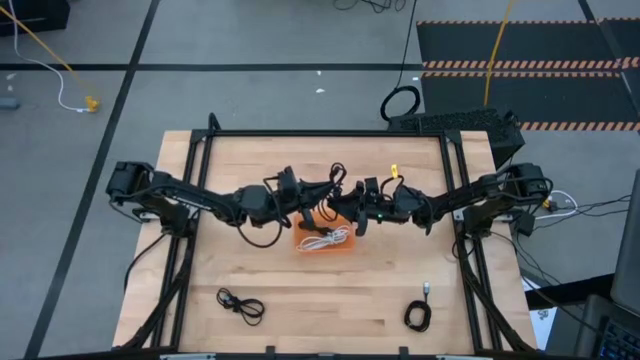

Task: Pick and place USB-C Cables
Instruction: Put the black charger cable into the orange bin

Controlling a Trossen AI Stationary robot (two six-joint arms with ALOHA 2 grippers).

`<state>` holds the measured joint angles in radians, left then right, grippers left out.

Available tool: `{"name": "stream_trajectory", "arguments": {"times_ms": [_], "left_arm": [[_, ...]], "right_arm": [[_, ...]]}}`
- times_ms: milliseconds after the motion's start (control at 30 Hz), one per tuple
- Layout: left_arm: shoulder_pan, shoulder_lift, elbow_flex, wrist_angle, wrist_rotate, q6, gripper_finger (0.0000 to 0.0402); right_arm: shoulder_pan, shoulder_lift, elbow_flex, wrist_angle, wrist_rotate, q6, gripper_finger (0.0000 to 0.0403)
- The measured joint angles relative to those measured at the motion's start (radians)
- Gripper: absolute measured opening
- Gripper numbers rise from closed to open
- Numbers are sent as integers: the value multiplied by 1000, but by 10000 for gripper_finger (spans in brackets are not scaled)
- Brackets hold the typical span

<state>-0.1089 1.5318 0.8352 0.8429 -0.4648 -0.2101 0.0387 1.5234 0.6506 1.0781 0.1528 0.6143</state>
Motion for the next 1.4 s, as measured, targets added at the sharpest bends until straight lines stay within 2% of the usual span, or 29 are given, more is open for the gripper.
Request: {"name": "stream_trajectory", "arguments": {"times_ms": [67,100,433,900,1000,1100,1233,1333,1400], "left_arm": [[-3,0,2,-3,0,19,19],[-5,0,3,-2,1,28,25],[-18,-9,3,-20,4,75,83],[-16,-21,3,-43,0,190,220],[-15,-62,4,-109,-67,239,239],[-16,-143,3,-273,-170,255,251],[-14,-273,3,-493,-195,148,257],[-19,-366,4,-667,-193,16,257],[-26,-414,3,-769,-190,-53,257]], "right_arm": [[0,0,0,1,0,-22,28],[0,0,0,1,0,-36,21],[-1,1,0,-7,0,-59,21],[-28,0,-1,-42,-28,-47,21],[-56,-29,-1,-124,-50,-33,21],[-76,-70,-1,-255,-52,-34,21],[-83,-105,-1,-379,-130,-32,21],[-62,-97,-1,-419,-203,-15,21],[-41,-83,-1,-425,-211,-8,21]]}}
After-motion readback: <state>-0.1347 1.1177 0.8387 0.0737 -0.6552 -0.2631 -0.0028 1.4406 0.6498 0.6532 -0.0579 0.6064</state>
